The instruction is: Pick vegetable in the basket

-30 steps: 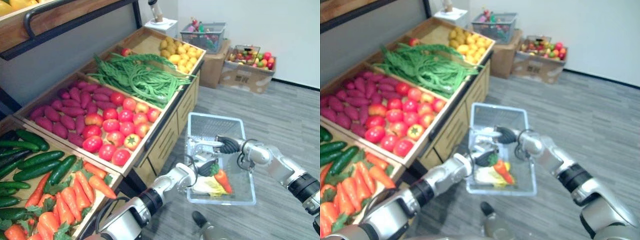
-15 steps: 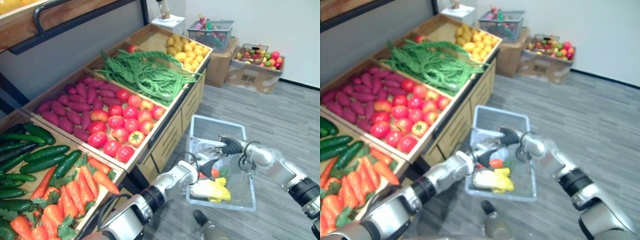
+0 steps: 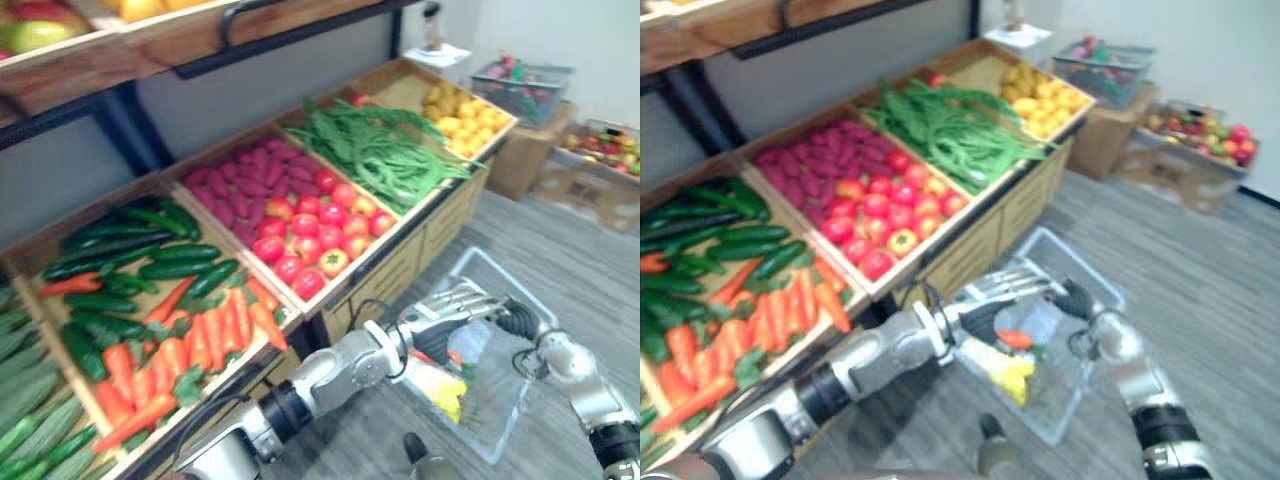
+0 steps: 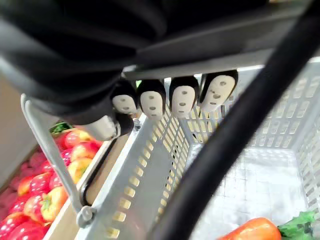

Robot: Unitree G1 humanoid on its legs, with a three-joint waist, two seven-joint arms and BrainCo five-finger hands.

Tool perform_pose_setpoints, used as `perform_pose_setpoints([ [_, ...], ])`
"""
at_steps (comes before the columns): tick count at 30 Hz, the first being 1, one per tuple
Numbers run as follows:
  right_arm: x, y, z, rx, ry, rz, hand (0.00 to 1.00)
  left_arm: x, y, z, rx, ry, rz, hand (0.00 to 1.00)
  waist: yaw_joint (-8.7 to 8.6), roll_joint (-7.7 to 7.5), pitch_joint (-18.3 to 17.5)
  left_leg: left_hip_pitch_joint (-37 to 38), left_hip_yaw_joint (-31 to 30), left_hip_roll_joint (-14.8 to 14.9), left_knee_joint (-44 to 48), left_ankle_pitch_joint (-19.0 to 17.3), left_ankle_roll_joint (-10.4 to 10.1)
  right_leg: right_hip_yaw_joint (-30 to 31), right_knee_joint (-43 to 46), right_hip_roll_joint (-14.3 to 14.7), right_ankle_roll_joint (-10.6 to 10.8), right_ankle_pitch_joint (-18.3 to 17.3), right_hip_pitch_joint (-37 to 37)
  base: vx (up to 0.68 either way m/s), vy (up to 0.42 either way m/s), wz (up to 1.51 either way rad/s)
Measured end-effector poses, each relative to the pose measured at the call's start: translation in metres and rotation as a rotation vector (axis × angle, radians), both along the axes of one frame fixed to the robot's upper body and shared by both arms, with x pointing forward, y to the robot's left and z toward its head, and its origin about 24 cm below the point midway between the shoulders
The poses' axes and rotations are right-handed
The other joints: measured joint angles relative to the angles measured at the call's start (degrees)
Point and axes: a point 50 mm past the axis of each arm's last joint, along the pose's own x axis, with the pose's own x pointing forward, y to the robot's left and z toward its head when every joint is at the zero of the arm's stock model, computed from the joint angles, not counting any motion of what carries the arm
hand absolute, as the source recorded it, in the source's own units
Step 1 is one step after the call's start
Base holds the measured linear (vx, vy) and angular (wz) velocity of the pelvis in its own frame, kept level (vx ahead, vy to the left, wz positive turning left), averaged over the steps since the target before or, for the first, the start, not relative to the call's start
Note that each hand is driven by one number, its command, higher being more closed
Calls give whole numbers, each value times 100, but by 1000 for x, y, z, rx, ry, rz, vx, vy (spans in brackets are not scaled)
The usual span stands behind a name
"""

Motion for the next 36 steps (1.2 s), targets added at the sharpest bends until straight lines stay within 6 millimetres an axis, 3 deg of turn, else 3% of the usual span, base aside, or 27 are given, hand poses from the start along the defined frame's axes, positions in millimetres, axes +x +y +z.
perform_pose_setpoints([
  [1,-2,-3,-3,8,2,-26,100,-1,2,1,-10,8,-4,0,9,-2,-1,-27,-64,-7,0,17,9,-52,1,-20,0,0,1,-22,5,93],
  [4,-36,-29,-31,76,63,-265,100,-9,17,9,-61,40,-20,0,163,-43,-31,-286,-630,-179,-160,163,181,-531,19,-220,0,1,167,-49,15,82],
  [6,-74,-49,-55,129,118,-473,100,-15,31,20,-128,44,-5,0,275,-126,-154,-536,-1216,-484,-476,290,298,-1034,44,-465,-1,2,285,-69,29,121],
  [12,-132,-45,-100,221,249,-719,100,-8,67,40,-260,-5,141,0,452,-378,-405,-759,-2076,-1050,-1290,800,454,-1843,11,-808,-6,4,508,-33,22,92],
  [15,-161,-42,-119,253,333,-831,100,1,104,51,-352,-68,329,0,458,-444,-582,-886,-2526,-1393,-1935,1245,528,-2196,-79,-901,-9,2,530,3,-4,83],
  [17,-186,-43,-131,285,390,-954,100,4,139,55,-415,-117,507,0,458,-449,-603,-883,-2888,-1611,-2483,1665,543,-2453,-237,-937,-31,-11,624,13,-22,74],
  [21,-215,-39,-143,338,441,-1105,100,-1,191,42,-483,-108,808,0,467,-481,-596,-867,-3312,-1816,-3112,2144,531,-2663,-417,-932,-118,-209,719,-27,-20,55],
  [23,-228,-33,-148,371,471,-1166,100,-6,210,26,-481,-61,935,0,459,-506,-602,-882,-3473,-1850,-3112,2191,538,-2761,-415,-943,-141,-403,786,-39,-19,35],
  [24,-238,-29,-152,379,497,-1195,100,-11,223,5,-457,18,1029,0,456,-463,-647,-879,-3624,-1872,-3114,2199,525,-2834,-371,-928,-160,-516,805,-38,-11,26],
  [32,-265,-17,-157,379,548,-1273,100,-57,281,-100,-439,374,1586,0,397,-340,-720,-923,-4114,-1893,-3116,2196,530,-3044,-410,-852,-184,-595,910,7,2,11],
  [33,-265,-15,-158,379,551,-1270,100,-60,283,-105,-433,387,1608,0,396,-342,-720,-925,-4135,-1893,-3116,2196,530,-3047,-410,-848,-191,-600,912,42,-5,6],
  [35,-262,-4,-162,376,579,-1236,100,-88,301,-143,-365,539,1792,0,381,-376,-729,-907,-4162,-1885,-3116,2196,531,-3072,-456,-836,-219,-590,959,56,-7,1],
  [36,-262,-1,-163,376,588,-1225,100,-96,303,-152,-349,576,1839,0,381,-386,-733,-898,-4163,-1885,-3116,2194,531,-3077,-476,-835,-228,-585,978,71,-6,0],
])
